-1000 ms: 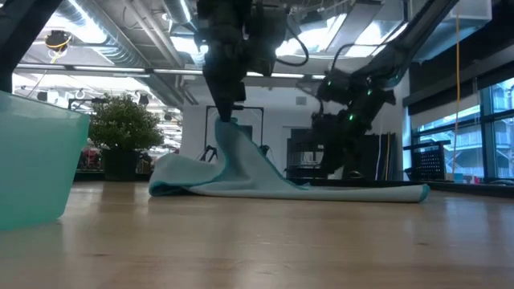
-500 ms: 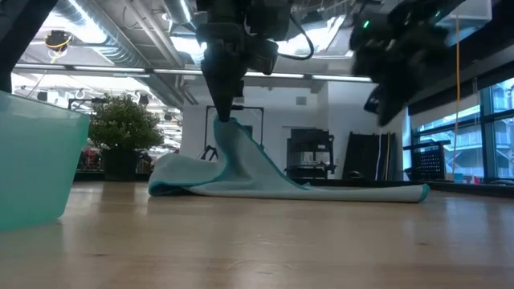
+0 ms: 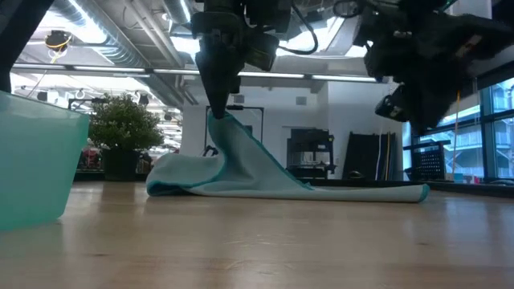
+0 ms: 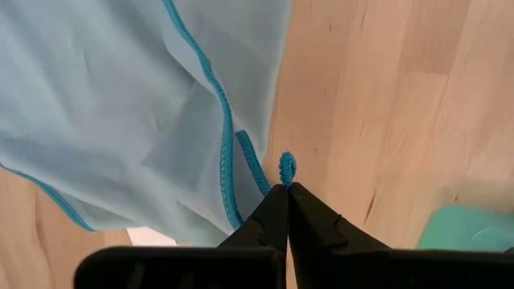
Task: Roll microfiber towels into tight, uniform cylinder then place into a basket
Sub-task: Roll the blue microfiber cloth
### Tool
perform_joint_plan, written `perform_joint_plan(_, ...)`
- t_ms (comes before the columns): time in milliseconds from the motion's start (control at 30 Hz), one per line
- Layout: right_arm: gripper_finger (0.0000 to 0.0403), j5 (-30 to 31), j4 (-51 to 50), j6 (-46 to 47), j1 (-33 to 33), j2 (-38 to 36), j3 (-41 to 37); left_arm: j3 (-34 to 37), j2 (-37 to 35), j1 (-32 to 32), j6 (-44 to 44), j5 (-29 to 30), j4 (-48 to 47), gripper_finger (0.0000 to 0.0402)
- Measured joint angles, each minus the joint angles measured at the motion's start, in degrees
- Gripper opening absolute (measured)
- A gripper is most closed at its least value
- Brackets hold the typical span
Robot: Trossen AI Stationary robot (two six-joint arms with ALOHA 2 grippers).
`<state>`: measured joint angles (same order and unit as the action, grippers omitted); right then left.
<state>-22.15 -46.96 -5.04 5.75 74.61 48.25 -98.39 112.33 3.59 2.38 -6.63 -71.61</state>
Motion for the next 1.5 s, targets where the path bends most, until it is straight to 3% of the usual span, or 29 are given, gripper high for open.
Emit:
perform_joint_plan(100,0.0121,0.2,-0.8,-3.2,-0.9,2.7,0.0,0.0,0.0,-0.1,0.5,0.0,0.0,0.0000)
perform_joint_plan(233,0.0137,5.4,-0.4,-4.7,-1.2,6.5,0.0,0.0,0.0,-0.1,1.0,0.0,0.0,0.0000)
perform_joint_plan(733,0.0138,10.3,2.1,-7.3,-1.2,19.5,-0.1,0.0,0.0,0.0,1.2,0.0,0.1,0.0000)
perform_joint_plan(900,0.0108,10.7,2.3,-7.3,-1.1,20.7,0.2,0.0,0.0,0.0,1.6,0.0,0.1,0.0000)
perform_joint_plan(1100,0.0012,11.6,2.8,-7.3,-1.1,20.1,0.0,0.0,0.0,0.0,1.8,0.0,0.0,0.0000)
perform_joint_plan(1300,0.0005,10.0,-0.8,-7.2,-1.3,18.2,2.0,-2.1,0.0,0.2,2.0,-1.4,-5.1,0.0000)
perform_joint_plan(1500,0.0003,15.2,-6.8,-5.5,-0.8,12.6,8.0,-7.3,0.0,0.4,0.5,1.6,-10.0,0.0000)
